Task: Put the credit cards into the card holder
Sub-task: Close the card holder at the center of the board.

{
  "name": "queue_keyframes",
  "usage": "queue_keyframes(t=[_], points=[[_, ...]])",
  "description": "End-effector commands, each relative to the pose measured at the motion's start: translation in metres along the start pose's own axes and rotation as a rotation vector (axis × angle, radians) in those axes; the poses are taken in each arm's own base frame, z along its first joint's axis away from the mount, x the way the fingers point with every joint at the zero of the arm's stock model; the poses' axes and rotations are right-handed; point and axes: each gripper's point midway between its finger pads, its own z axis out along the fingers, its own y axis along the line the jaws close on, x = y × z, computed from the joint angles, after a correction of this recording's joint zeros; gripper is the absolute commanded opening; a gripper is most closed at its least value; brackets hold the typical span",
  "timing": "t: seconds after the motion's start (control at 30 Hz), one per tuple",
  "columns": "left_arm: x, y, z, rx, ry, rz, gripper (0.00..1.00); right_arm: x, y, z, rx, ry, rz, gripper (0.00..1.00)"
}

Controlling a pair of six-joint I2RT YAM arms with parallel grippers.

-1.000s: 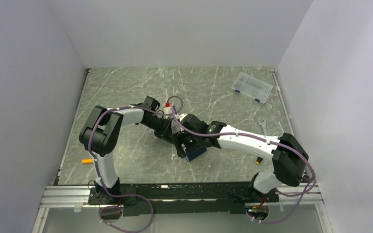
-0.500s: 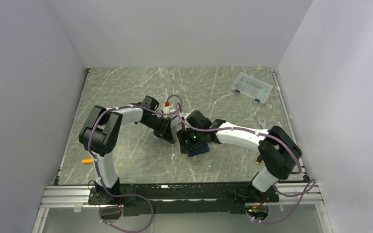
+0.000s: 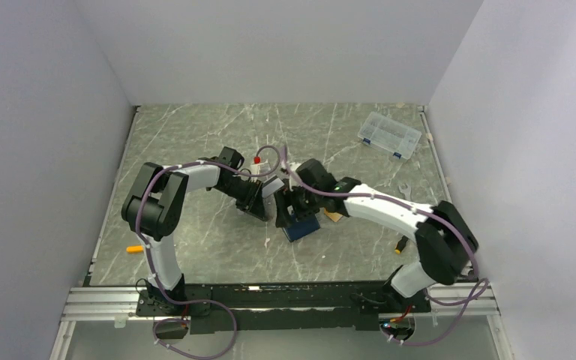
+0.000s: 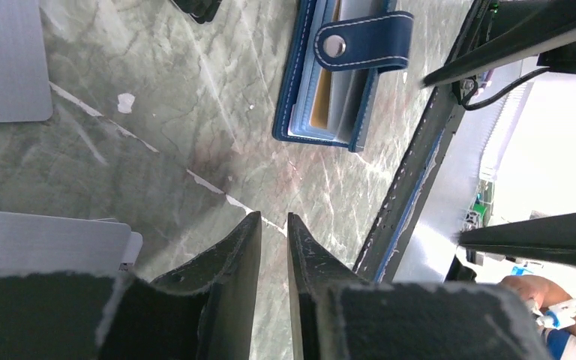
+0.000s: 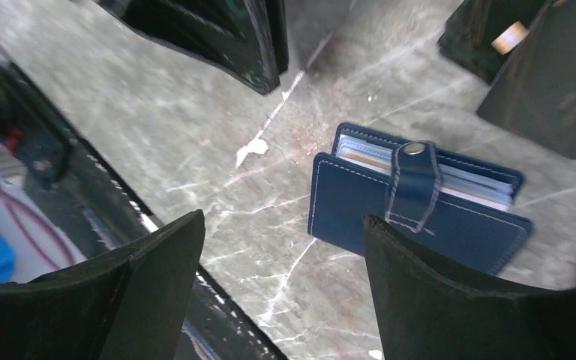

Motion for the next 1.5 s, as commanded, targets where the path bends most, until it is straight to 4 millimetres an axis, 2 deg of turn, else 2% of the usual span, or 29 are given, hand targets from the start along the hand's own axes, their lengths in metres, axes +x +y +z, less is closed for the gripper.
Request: queue_keyframes(t=[0.0, 0.13, 0.3, 0.43, 0.6, 0.87, 1.03, 1.17, 1.47], points=[[-0.017, -0.021, -0.009, 0.059, -0.042, 0.121, 0.26, -0.036, 0.006, -0.046, -0.075, -0.157, 0.043, 0.8], [-0.026, -0.042, -0.018, 0.076, -0.068, 0.28, 0.27, -0.023, -0.018, -0.056, -0.07, -0.187, 0.141, 0.79], [-0.03, -0.066, -0.021, -0.013, -0.055, 0.618, 0.3, 0.005, -0.06, -0.053, -0.029, -0.19, 0.304, 0.77], [-0.022, -0.08, -0.01, -0.077, -0.004, 0.856, 0.32, 0.028, -0.075, -0.039, -0.011, -0.159, 0.378, 0.75], [-0.013, -0.088, 0.013, -0.125, 0.059, 1.054, 0.33, 0.034, -0.08, -0.029, -0.035, -0.177, 0.426, 0.71], [-0.021, -0.066, 0.039, -0.222, 0.06, 1.172, 0.34, 0.035, -0.083, -0.018, -0.069, -0.201, 0.501, 0.59], [-0.038, -0.061, 0.046, -0.266, 0.038, 1.133, 0.33, 0.034, -0.088, -0.02, -0.068, -0.228, 0.518, 0.55], [-0.047, -0.048, 0.051, -0.318, 0.06, 1.081, 0.32, 0.033, -0.088, -0.022, -0.082, -0.243, 0.525, 0.49], [-0.033, -0.014, 0.061, -0.368, 0.186, 1.021, 0.28, 0.036, -0.088, -0.019, -0.115, -0.261, 0.574, 0.47]])
